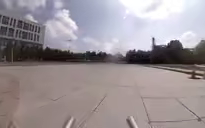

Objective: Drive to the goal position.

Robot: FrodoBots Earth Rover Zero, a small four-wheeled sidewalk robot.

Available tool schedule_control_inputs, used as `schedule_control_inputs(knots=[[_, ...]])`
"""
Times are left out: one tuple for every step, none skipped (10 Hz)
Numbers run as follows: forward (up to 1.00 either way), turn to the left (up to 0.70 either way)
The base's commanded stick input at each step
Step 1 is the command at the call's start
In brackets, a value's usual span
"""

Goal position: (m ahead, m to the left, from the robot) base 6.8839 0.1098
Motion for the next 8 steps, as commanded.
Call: schedule_control_inputs(knots=[[0.7,0.05],[0.7,0.05],[0.7,0.05],[0.7,0.05],[0.7,0.05],[0.7,-0.02],[0.7,-0.3],[0.7,-0.3]])
